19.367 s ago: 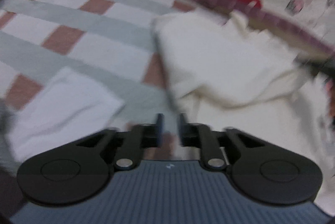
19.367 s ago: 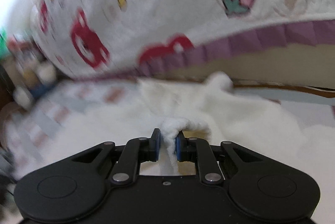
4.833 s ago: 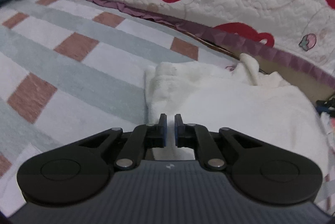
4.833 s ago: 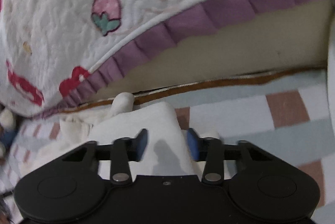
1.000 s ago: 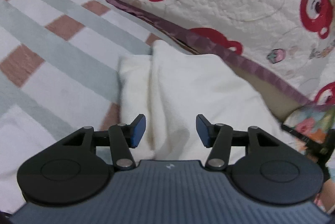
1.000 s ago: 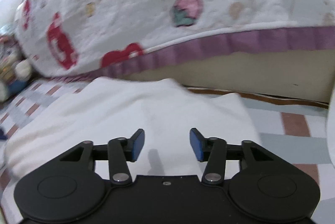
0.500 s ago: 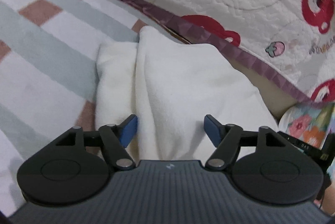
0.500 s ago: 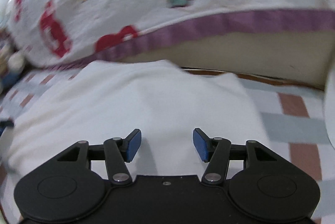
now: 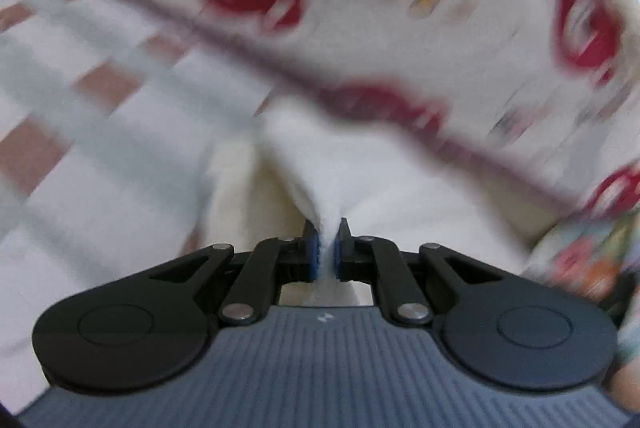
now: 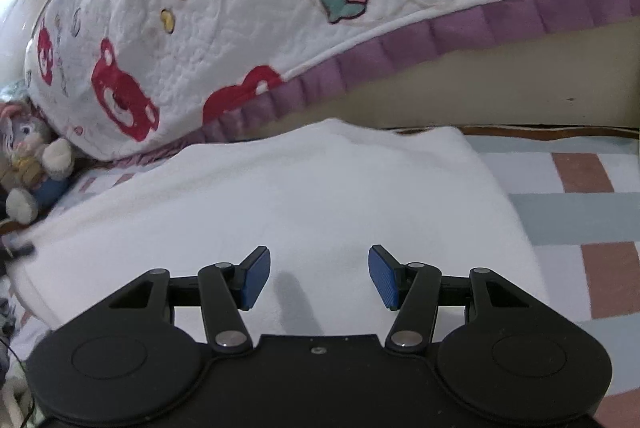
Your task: Fold clothes
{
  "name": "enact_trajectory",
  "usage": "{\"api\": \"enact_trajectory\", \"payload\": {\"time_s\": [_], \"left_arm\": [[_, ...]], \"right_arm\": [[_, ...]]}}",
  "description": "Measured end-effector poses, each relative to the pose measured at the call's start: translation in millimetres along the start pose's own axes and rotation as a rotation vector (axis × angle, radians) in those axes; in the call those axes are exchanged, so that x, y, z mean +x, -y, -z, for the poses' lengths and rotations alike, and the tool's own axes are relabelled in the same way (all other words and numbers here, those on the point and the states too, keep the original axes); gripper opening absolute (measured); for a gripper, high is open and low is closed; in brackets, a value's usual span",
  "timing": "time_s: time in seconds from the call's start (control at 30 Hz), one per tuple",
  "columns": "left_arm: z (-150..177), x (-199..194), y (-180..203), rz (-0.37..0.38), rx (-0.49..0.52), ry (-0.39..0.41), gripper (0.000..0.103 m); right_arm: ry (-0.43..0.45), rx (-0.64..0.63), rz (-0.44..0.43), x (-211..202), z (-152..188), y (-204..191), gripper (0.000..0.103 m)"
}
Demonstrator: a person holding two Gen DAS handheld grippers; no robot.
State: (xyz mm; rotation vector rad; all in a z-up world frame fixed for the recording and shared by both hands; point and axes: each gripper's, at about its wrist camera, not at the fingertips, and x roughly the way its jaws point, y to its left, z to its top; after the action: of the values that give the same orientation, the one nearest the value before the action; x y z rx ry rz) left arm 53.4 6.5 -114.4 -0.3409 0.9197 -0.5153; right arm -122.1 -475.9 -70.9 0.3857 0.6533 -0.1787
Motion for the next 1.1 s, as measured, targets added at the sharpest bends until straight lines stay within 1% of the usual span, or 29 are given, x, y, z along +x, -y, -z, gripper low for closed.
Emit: {"api": "enact_trajectory", "payload": {"time_s": [0.03, 0.1, 0.13, 0.2, 0.3, 0.4, 0.43, 0.47, 0.5, 0.53, 0.67, 0.7, 0.73, 0.77, 0.8, 0.87, 0.97, 1.03, 1.07, 1.1], "left_arm": [[9.6, 10.0, -7.9, -0.052, -0.015, -0.045, 0.007], [10.6, 14.1, -19.2, -0.041, -0.077, -0.067, 0.007], [6.5, 12.2, -17.9, -0.035, -0.077, -0.069, 0.007], [0.9, 7.4, -8.7, -0.035, -0.032, -0.069, 0.007], [1.9, 0.6, -7.7, -0.029, -0.044, -0.065, 0.007], [-1.7, -17.5, 5.4, -0.036, 0.062, 0.001, 0.007], [2.5, -23.1, 13.9, -0.065, 0.15, 0.031, 0.007], [7.7, -22.9, 21.1, -0.114, 0.221, 0.038, 0.008], [14.7, -16.1, 18.1, -0.146, 0.222, -0.009, 0.008], [21.9, -8.4, 13.7, -0.175, 0.215, -0.064, 0.007], [11.9, -20.5, 2.0, -0.148, 0.123, -0.07, 0.009], [9.1, -23.8, -0.8, -0.14, 0.1, -0.07, 0.015], [6.4, -27.2, -3.7, -0.132, 0.076, -0.071, 0.025], [3.6, -30.5, -6.6, -0.125, 0.053, -0.071, 0.029], [0.8, -33.9, -9.5, -0.117, 0.03, -0.071, 0.036], [5.1, -34.8, -20.4, -0.073, -0.057, -0.111, 0.036], [14.0, -34.4, -34.2, -0.005, -0.168, -0.163, 0.041], [22.4, -34.7, -35.4, 0.008, -0.186, -0.188, 0.042], [26.6, -35.3, -35.2, 0.013, -0.194, -0.195, 0.044], [30.8, -36.1, -35.0, 0.019, -0.203, -0.2, 0.048]], "right_arm": [[-0.01, -0.01, 0.009, 1.3, 3.5, -1.4, 0.06], [-0.028, -0.029, 0.028, 3.9, 10.4, -4.1, 0.06], [-0.027, -0.017, 0.034, 4.1, 13.7, -2.0, 0.06], [-0.021, 0.014, 0.044, 3.2, 19.1, 3.3, 0.06], [-0.02, 0.01, 0.077, -2.7, 22.4, 9.5, 0.06], [-0.011, 0.004, 0.114, -11.3, 21.0, 18.5, 0.06], [-0.004, 0.013, 0.124, -14.2, 20.1, 22.9, 0.06], [0.004, 0.031, 0.131, -17.4, 19.5, 27.5, 0.06], [0.005, 0.049, 0.14, -19.7, 19.6, 31.7, 0.06], [0.006, 0.066, 0.148, -21.9, 19.8, 35.7, 0.06], [-0.015, 0.075, 0.156, -24.2, 29.4, 42.1, 0.06], [-0.021, 0.074, 0.159, -24.5, 32.0, 42.9, 0.06], [-0.021, 0.074, 0.159, -25.8, 34.1, 43.1, 0.06], [-0.021, 0.075, 0.158, -27.1, 36.2, 43.3, 0.06], [-0.024, 0.08, 0.158, -27.3, 37.5, 43.7, 0.061], [-0.035, 0.082, 0.162, -28.5, 41.6, 44.6, 0.061], [-0.068, 0.059, 0.171, -28.0, 45.5, 41.9, 0.06], [-0.076, 0.047, 0.182, -29.6, 46.6, 38.3, 0.061], [-0.079, 0.046, 0.187, -31.4, 47.3, 36.8, 0.061], [-0.079, 0.049, 0.193, -33.9, 48.4, 35.2, 0.061]]}}
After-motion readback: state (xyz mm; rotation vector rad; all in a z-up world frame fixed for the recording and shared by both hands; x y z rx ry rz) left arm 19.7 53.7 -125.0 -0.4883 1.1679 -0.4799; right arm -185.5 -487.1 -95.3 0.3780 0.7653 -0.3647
